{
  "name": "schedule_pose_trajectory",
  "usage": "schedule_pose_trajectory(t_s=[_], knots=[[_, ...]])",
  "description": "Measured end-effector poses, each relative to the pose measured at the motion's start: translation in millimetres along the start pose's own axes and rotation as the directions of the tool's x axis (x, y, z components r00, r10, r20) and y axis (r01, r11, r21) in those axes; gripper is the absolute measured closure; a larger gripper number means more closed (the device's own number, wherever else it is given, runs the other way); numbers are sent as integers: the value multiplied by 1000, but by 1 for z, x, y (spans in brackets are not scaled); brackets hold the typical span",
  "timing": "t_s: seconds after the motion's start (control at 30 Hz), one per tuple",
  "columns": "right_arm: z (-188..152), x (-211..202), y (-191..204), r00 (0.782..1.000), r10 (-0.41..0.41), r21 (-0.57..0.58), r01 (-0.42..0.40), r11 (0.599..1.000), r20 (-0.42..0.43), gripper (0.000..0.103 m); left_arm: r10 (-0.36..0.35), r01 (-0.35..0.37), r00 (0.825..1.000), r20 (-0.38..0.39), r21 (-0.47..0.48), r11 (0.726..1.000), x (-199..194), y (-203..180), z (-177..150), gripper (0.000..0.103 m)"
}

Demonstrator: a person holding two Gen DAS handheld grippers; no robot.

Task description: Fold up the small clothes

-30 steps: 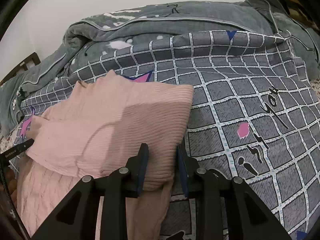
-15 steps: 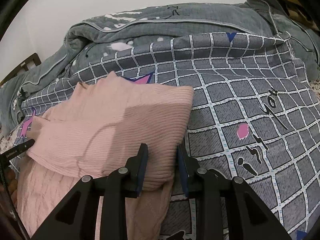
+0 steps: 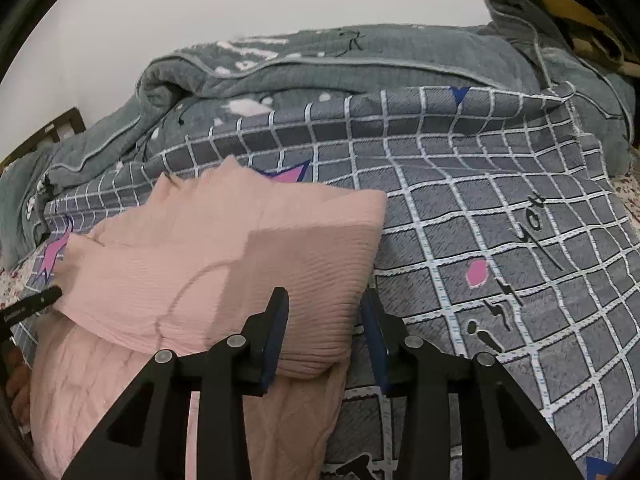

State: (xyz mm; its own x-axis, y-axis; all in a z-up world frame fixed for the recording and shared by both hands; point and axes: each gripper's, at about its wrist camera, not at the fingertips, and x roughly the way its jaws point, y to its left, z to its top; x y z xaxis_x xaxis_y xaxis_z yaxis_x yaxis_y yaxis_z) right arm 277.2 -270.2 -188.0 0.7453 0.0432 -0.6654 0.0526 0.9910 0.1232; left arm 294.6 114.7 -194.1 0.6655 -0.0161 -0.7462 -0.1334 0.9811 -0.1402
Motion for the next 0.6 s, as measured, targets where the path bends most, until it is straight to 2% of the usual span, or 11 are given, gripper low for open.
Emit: schedule_pose_trajectory(t_s=[0.13,0.23,0.4,0.6], knots=[[0,-25,0,999,-19,18,19,1000,33,66,4,-4,1000,24,4,1000,-14,-1,-5,42],[-12,-56,2,998,17,17,-18,1000,56,63,-7,7,999,39,6,1000,-26,-1,-12,42],[-52,-111,5,997,12,-27,-10,1000,72,60,-21,18,996,87,33,999,-53,-2,-32,42],[-111,-161,5,999,-16,-68,19,997,44,59,-48,41,992,116,65,997,-93,1,-63,42]])
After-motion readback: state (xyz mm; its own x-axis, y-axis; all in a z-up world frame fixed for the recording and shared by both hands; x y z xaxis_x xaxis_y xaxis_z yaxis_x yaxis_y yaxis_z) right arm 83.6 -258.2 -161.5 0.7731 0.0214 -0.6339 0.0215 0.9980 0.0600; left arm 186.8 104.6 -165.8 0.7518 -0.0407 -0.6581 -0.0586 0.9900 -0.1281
